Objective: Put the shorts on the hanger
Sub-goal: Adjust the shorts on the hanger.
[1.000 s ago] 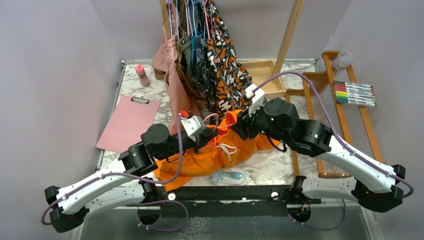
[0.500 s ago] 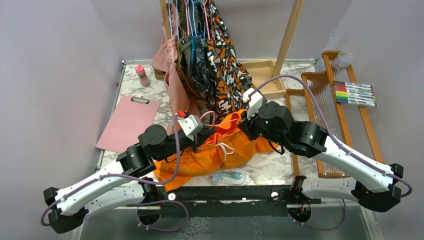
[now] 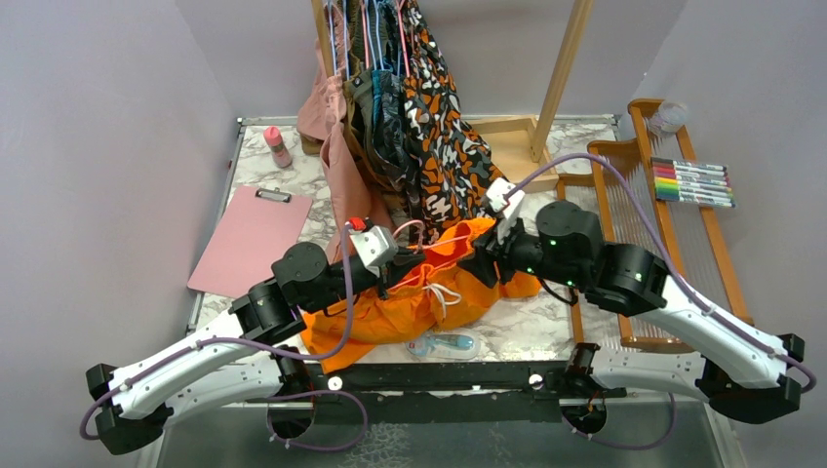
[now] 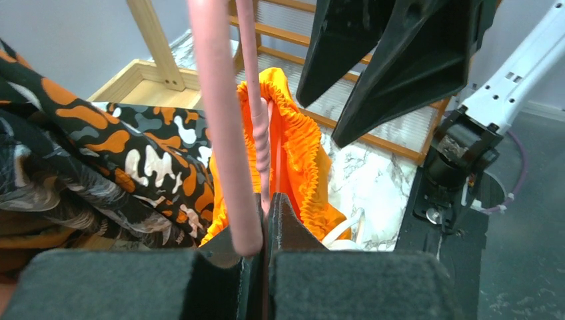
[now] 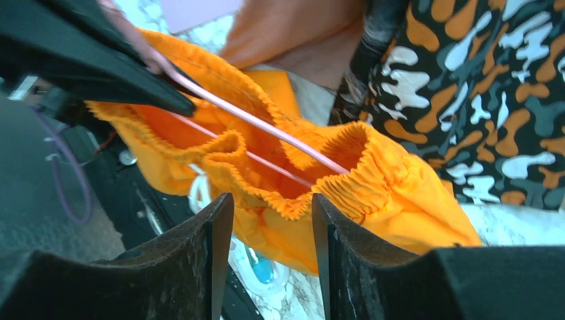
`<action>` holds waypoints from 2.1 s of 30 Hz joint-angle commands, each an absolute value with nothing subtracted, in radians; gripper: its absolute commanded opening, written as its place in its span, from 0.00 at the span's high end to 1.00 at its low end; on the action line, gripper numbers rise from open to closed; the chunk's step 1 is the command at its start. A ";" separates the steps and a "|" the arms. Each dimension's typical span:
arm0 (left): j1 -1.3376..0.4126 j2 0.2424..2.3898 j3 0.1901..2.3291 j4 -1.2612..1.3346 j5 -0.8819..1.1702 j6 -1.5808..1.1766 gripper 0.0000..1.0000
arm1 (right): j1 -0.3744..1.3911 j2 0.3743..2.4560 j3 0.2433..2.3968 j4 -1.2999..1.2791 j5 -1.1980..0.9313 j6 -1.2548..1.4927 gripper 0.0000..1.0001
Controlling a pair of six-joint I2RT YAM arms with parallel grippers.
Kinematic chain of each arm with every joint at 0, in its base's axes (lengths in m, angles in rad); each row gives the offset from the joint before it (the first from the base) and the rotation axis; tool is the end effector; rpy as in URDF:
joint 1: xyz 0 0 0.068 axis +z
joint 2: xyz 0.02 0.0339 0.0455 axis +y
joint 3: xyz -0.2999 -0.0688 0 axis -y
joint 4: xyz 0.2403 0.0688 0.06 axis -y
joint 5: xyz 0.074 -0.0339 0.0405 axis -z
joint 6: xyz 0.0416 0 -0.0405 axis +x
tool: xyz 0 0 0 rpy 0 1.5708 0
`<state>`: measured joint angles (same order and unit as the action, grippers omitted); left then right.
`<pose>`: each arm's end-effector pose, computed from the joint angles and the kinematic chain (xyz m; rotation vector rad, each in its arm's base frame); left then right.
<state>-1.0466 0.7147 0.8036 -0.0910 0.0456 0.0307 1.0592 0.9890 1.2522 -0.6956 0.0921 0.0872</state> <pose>0.0700 -0.1248 0.3909 0.8703 1.3839 -0.8258 0.0897 0.1520 0.4361 -0.9080 1.8489 0.6347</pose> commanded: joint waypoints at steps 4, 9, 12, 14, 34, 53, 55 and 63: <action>-1.043 0.724 0.798 -0.031 0.324 0.003 1.00 | 1.060 0.862 1.288 -0.574 -0.106 -0.027 0.49; -1.043 0.743 0.805 -0.019 0.427 -0.013 1.00 | 1.060 0.842 1.280 -0.566 -0.260 -0.062 0.49; -1.043 0.760 0.822 -0.009 0.461 -0.020 1.00 | 1.061 0.868 1.278 -0.578 -0.363 -0.060 0.49; -1.043 0.771 0.831 0.000 0.485 -0.022 1.00 | 1.060 0.883 1.267 -0.561 -0.401 -0.046 0.49; -1.043 0.818 0.858 0.007 0.500 -0.036 1.00 | 1.060 0.943 1.167 -0.321 -0.397 0.060 0.81; -1.043 0.706 0.805 -0.140 0.337 0.076 0.45 | 1.061 0.836 1.086 -0.283 -0.249 0.100 0.99; -1.043 0.724 0.809 -0.167 0.330 0.095 0.47 | 1.060 0.837 1.090 -0.286 -0.254 0.096 0.99; -1.043 0.746 0.810 -0.210 0.324 0.129 0.49 | 1.061 0.845 1.140 -0.326 -0.261 0.068 0.99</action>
